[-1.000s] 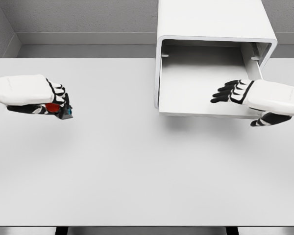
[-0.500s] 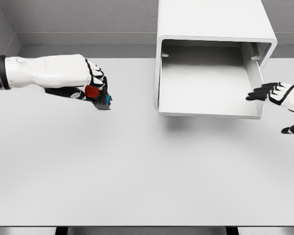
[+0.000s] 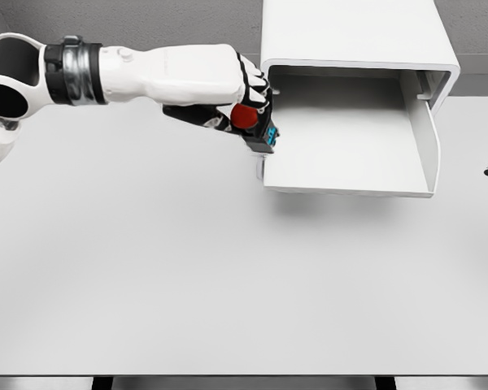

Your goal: Slide open multi-storey tabletop storage cabinets and put open load switch and slide close multi-storey tabletop storage cabinets

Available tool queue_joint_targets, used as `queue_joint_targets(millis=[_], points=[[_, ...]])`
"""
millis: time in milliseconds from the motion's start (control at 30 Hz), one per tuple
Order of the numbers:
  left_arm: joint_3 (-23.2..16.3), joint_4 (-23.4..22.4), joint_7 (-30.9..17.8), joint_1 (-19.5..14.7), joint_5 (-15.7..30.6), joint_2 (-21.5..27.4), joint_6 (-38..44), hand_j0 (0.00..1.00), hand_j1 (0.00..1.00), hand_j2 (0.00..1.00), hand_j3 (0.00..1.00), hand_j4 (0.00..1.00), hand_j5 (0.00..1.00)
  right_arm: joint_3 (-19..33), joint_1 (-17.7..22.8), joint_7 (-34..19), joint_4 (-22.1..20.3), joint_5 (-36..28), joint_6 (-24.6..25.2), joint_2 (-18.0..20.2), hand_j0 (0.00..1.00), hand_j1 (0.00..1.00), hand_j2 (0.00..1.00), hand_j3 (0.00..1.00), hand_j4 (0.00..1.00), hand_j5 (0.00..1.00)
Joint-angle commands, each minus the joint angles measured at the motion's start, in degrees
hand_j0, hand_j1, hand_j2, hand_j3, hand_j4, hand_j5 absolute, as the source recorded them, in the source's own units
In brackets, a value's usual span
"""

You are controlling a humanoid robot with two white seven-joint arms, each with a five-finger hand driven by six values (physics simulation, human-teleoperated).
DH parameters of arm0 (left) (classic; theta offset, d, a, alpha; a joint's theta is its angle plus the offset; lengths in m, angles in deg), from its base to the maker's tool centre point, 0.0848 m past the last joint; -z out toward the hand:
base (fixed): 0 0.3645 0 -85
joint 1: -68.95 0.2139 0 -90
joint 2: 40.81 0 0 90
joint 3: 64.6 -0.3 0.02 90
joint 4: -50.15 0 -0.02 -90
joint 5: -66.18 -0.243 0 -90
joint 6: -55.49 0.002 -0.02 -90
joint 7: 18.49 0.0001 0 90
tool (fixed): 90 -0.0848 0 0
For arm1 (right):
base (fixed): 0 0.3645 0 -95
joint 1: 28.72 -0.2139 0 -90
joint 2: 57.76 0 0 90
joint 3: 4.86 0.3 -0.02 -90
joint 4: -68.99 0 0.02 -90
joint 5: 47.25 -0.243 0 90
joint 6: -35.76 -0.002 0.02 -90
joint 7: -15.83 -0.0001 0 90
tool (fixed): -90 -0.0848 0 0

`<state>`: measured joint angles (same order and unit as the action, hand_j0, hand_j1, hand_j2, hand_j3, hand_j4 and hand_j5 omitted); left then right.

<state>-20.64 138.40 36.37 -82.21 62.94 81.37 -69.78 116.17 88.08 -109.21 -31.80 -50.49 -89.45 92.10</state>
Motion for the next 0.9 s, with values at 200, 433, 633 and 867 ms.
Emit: queue_joint_targets(millis=[200,433,633,867], points=[[-4.94,-17.23,0.14,-2.03,-7.04,-16.79,0.27,0.39,0.39,0.39,0.39,0.39,0.39,3.86,6.07,0.03,0.06,0.16,0.20,-3.08,0.72,0.72,0.72,0.72,0.72,0.72],[-5.29,-23.74,0.14,-2.82,-10.12,-22.07,0.27,0.42,0.42,0.42,0.42,0.42,0.42,-7.91,3.35,0.03,-0.03,4.47,0.20,2.01,0.56,0.56,0.56,0.56,0.56,0.56],[-4.94,-23.74,0.14,-3.44,-8.98,-22.69,0.27,0.97,0.97,0.97,0.97,0.97,0.97,-9.94,-0.61,0.03,0.24,6.23,0.20,1.75,0.58,0.58,0.58,0.58,0.58,0.58],[-4.85,-23.12,0.14,-4.75,-5.99,-22.51,0.27,1.00,1.00,1.00,1.00,1.00,1.00,-13.81,-4.21,0.03,0.15,6.23,0.20,0.35,0.60,0.60,0.60,0.60,0.60,0.60]])
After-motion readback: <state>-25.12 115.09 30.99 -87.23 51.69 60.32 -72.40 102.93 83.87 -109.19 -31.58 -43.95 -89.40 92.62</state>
